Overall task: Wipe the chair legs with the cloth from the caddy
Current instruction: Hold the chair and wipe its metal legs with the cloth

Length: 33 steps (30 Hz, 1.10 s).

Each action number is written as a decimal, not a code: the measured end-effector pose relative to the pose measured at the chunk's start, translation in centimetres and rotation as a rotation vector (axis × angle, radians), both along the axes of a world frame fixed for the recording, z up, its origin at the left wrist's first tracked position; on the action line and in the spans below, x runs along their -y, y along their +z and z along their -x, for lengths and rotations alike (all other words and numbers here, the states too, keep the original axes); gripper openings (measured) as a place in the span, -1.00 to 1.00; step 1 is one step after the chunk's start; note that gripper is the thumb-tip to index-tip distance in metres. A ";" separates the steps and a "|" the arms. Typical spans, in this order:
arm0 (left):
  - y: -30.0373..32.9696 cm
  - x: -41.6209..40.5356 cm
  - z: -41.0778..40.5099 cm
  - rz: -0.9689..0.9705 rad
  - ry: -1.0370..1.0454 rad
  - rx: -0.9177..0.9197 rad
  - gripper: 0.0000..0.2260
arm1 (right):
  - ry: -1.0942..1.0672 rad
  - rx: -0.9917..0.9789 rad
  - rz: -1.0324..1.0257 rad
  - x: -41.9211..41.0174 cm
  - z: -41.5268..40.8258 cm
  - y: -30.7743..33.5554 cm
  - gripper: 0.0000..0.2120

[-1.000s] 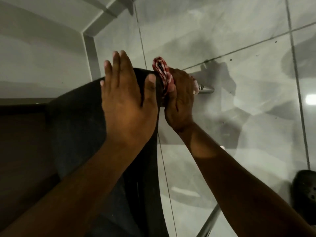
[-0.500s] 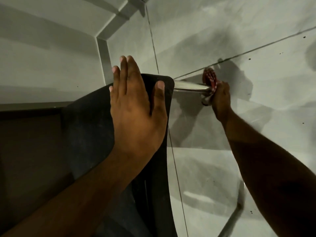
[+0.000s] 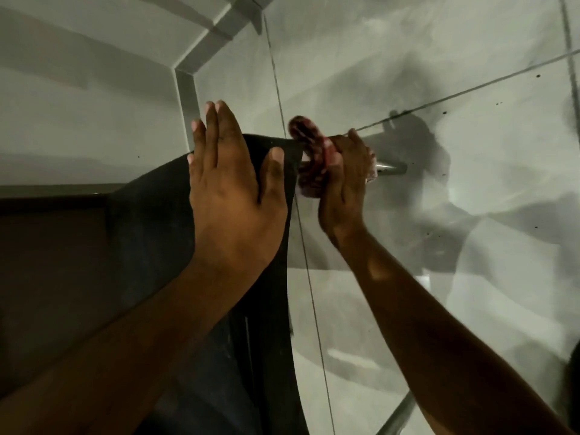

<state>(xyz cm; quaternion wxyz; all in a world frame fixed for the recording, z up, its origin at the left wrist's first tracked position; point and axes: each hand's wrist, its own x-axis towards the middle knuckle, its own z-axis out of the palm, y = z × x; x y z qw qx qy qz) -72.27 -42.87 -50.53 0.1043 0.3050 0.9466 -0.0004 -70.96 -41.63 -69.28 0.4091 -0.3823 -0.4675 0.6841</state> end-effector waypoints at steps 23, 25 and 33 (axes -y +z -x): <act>0.1 0.0 0.1 0.010 -0.006 -0.012 -0.38 | 0.117 -0.101 0.074 0.6 -0.7 3.8 -0.61; 0.1 -0.1 -0.1 0.023 -0.004 -0.018 -0.38 | 0.096 -0.112 -0.122 1.2 -0.9 4.0 -0.61; -0.2 0.4 0.3 -0.048 -0.006 -0.004 -0.38 | 0.129 0.030 0.425 0.1 -0.2 -9.1 -0.48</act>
